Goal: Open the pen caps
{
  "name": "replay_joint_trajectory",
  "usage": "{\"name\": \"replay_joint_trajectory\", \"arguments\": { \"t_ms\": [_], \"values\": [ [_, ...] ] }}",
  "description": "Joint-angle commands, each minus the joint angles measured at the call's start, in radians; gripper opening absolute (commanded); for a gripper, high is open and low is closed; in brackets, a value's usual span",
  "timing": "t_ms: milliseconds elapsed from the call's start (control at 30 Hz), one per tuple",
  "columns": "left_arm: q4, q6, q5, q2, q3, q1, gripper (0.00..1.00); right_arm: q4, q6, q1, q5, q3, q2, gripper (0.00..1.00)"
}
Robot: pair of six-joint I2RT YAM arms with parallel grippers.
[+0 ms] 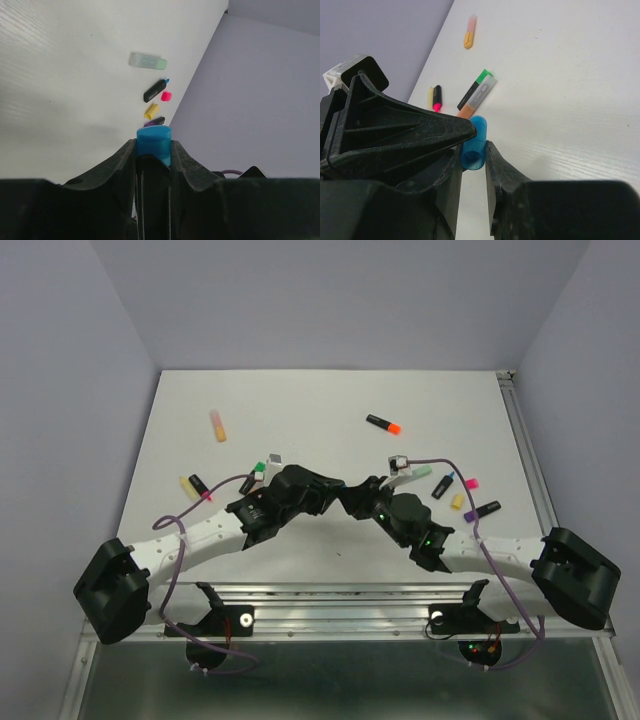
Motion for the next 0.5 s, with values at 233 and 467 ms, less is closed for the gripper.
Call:
{"name": "replay_joint_trajectory", "arguments": {
  "t_ms": [233, 467],
  "values": [
    [-0.098, 0.115, -0.036, -0.012, 0.062, -0.018, 0.79, -0.210, 0.076, -0.008, 0.243, -0.012, -0.098, 0.18],
    [-0.189, 0.208, -0.090, -0.055, 0.094, 0.018, 0.95, -0.455, 0.121, -0.224, 0.173, -0.076, -0.230, 0.18]
  ]
}}
